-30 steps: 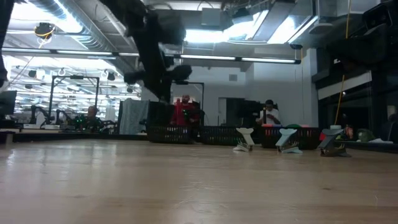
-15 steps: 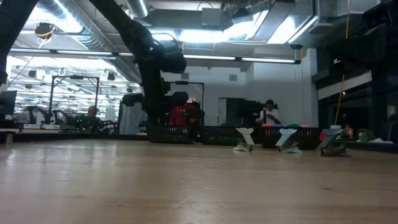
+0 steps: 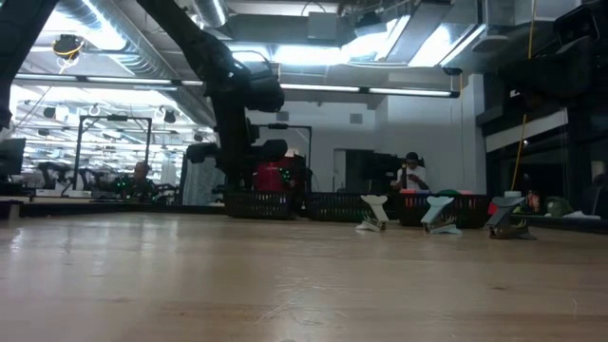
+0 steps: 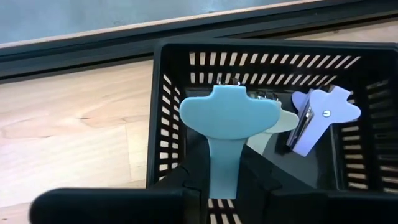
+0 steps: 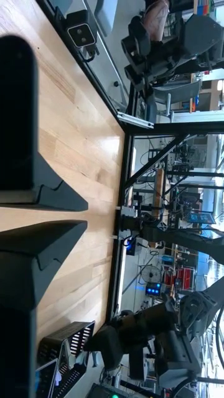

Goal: Pick and place Stapler, Stapler remover, tape
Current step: Put the blue stapler remover into the left black bin

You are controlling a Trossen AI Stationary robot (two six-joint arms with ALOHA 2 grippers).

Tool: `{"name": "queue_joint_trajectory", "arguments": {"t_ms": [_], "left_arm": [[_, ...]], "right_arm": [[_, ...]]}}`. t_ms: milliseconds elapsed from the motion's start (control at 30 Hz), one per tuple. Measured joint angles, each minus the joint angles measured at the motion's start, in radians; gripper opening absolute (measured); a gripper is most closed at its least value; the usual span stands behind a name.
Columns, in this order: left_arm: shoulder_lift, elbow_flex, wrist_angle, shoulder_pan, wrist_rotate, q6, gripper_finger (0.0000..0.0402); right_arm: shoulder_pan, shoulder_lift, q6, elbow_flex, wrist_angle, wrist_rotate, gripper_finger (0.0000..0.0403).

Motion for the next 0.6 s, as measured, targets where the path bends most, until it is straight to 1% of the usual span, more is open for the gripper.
{"name": "queue_joint_trajectory", "arguments": {"t_ms": [167, 400, 600], "left_arm": [[0.000, 0.000, -0.001, 0.001, 0.005, 0.000, 0.0061], [0.000, 0.000, -0.001, 0.001, -0.010, 0.000, 0.0061], [0.000, 0.000, -0.001, 0.001, -0.027, 0.032, 0.0086]], "right_arm": [[0.000, 0.000, 0.000, 0.000, 0.000, 0.000, 0.0039], [0.000, 0.000, 0.000, 0.000, 0.000, 0.000, 0.0039], [0.000, 0.000, 0.000, 0.000, 0.000, 0.000, 0.0039]]}}
